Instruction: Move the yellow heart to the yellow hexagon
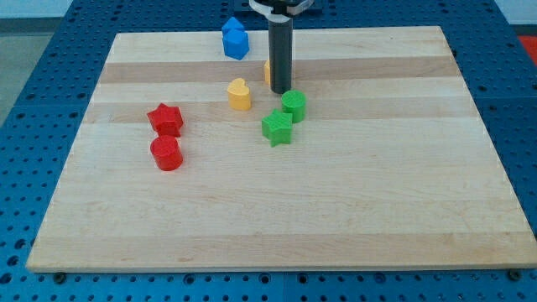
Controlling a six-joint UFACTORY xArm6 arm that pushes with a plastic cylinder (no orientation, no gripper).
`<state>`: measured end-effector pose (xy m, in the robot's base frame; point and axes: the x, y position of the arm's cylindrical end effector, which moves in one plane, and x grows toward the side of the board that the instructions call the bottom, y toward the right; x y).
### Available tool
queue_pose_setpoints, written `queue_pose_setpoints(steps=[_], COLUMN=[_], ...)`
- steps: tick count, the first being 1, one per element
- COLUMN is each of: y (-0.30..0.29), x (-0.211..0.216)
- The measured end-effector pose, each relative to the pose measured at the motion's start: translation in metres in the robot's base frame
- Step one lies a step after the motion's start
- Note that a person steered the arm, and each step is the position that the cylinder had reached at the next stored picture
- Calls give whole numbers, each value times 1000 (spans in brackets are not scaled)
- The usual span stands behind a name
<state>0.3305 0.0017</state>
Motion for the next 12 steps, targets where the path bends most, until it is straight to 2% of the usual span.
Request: queue_pose_setpoints(steps=[1,2,5,6,8,10,11,12], y=[0,-19,-139,-151,-118,-52,-48,-110], x=[0,38,75,65,36,17,5,11])
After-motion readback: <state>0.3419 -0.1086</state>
